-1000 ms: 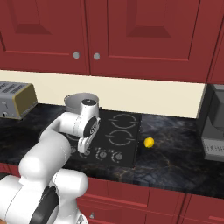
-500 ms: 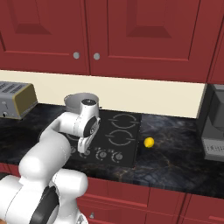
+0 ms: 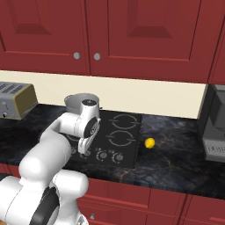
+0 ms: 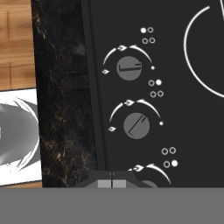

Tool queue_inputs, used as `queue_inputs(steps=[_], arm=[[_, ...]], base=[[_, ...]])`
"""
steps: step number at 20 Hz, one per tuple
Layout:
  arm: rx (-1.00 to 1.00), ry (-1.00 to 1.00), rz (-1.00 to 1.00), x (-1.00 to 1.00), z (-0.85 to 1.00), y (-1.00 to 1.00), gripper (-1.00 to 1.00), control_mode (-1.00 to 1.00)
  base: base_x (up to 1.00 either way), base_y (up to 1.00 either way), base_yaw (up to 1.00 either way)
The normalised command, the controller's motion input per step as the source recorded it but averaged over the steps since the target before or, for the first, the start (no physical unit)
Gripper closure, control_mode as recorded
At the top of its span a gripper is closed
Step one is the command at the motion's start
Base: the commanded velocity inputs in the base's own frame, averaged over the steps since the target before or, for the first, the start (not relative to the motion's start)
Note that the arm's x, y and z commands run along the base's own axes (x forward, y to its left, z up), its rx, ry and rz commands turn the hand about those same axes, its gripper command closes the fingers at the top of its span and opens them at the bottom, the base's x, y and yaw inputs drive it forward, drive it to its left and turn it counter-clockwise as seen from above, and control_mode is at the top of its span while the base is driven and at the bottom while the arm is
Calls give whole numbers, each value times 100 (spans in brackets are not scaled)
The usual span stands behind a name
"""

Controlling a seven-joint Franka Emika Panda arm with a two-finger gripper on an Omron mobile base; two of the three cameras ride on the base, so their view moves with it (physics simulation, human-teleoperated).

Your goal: Turn on the burner for the pot on the stove. Wait thirty seconds for the pot to heat up. Then add the lemon to the pot.

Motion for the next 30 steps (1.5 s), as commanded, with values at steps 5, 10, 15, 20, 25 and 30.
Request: queue_inputs(steps=[5,10,15,20,25,30], arm=[[0,0,0,0,0,0,100,-100],[0,0,0,0,0,0,100,-100],[0,0,0,0,0,0,100,-100],[0,0,0,0,0,0,100,-100],[0,0,0,0,0,0,100,-100],[0,0,0,0,0,0,100,-100]], base=[[0,0,0],[0,0,0],[0,0,0],[0,0,0],[0,0,0],[0,0,0]])
